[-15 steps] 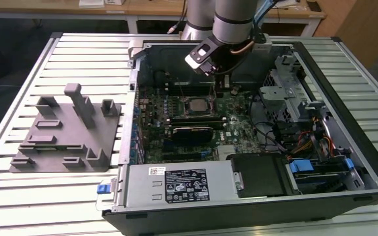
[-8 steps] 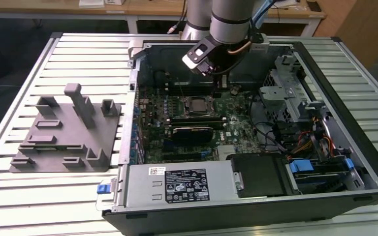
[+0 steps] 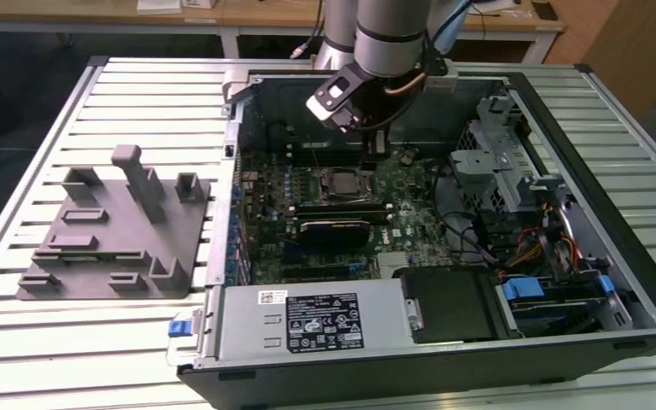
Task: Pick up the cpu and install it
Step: 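Close the cpu cover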
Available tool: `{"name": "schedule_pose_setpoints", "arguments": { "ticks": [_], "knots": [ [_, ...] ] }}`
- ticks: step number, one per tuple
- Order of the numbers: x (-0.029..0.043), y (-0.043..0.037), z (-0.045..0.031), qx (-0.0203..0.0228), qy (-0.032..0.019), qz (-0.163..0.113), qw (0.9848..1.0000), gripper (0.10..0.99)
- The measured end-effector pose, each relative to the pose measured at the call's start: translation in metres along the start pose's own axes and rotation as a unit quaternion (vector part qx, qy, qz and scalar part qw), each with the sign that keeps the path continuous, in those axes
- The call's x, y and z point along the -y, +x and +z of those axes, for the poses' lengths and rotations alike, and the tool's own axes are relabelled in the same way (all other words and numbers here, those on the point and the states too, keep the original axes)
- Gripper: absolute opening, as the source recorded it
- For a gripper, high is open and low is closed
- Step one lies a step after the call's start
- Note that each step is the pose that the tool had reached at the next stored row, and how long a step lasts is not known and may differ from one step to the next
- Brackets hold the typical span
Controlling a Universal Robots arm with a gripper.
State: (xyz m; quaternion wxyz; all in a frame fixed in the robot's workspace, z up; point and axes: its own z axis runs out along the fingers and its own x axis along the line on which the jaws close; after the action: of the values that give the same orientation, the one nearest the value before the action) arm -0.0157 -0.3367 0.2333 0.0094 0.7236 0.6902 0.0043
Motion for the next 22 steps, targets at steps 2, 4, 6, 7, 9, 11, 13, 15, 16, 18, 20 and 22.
{"name": "schedule_pose_setpoints", "arguments": {
  "ticks": [2, 4, 6, 7, 9, 11, 13, 15, 16, 18, 20, 22],
  "knots": [
    [0.005, -0.0004, 0.0006, 0.0, 0.0, 0.0, 1.0, 0.106],
    [0.0095, -0.001, 0.0015, -0.0001, 0.0, 0.0, 1.0, 0.106],
    [0.0133, -0.0016, 0.0025, 0.0, 0.0, 0.0, 1.0, 0.106],
    [0.0149, -0.002, 0.0031, 0.0001, 0.0, 0.0, 1.0, 0.106],
    [0.0181, -0.0027, 0.0047, 0.0, 0.0, 0.0, 1.0, 0.106],
    [0.0211, -0.0033, 0.0062, 0.0, 0.0, 0.0, 1.0, 0.106],
    [0.024, -0.0038, 0.0075, 0.0, 0.0, 0.0, 1.0, 0.106],
    [0.0263, -0.0041, 0.0085, 0.0, 0.0, 0.0, 1.0, 0.106],
    [0.027, -0.0041, 0.0088, 0.0, 0.0, 0.0, 1.0, 0.106],
    [0.0274, -0.0041, 0.0088, 0.0001, 0.0, 0.0, 1.0, 0.106],
    [0.0274, -0.0041, 0.0088, 0.0, 0.0, 0.0, 1.0, 0.106],
    [0.0275, -0.0041, 0.0088, 0.0, 0.0, 0.0, 1.0, 0.106]
  ]
}}
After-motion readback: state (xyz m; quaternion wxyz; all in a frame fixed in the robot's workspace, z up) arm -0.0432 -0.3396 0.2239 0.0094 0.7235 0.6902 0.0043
